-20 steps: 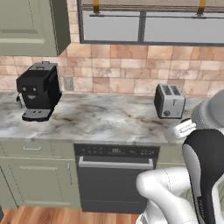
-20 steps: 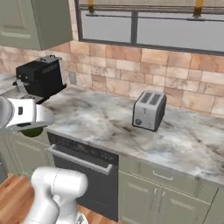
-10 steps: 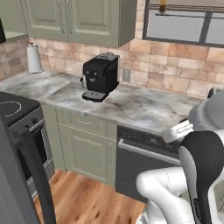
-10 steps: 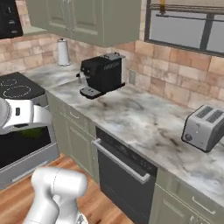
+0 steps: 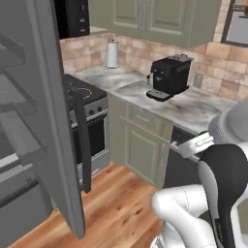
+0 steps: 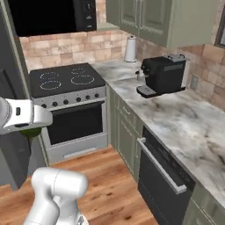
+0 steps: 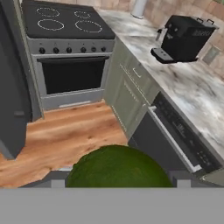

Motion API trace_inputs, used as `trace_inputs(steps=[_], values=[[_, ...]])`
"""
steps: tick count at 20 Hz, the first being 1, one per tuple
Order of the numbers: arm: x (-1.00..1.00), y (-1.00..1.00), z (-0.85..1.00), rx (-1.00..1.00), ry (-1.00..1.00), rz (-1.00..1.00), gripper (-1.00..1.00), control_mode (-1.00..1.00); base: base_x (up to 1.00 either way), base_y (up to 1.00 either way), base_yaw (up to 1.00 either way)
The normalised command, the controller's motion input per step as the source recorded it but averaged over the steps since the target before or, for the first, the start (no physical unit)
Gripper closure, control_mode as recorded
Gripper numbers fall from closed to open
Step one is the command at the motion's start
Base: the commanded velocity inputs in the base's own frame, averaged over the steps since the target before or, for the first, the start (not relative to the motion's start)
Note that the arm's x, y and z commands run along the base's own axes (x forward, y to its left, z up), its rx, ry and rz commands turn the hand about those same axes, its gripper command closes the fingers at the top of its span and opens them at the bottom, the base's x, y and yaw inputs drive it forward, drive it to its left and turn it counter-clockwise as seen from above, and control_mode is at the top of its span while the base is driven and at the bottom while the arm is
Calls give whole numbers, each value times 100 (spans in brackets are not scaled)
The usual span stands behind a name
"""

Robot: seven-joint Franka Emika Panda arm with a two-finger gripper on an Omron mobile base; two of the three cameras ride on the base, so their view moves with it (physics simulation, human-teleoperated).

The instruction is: Place the liquor on the top shelf of the fridge to keep it out of children's reach, and place the banana and lime on lower shelves for easy access.

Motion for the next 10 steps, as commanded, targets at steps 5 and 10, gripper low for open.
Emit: trace_inputs(steps=[5,10], values=[[0,0,0,0,0,0,100,100,-54,8,59],[0,0,0,0,0,0,100,100,-2,48,58]])
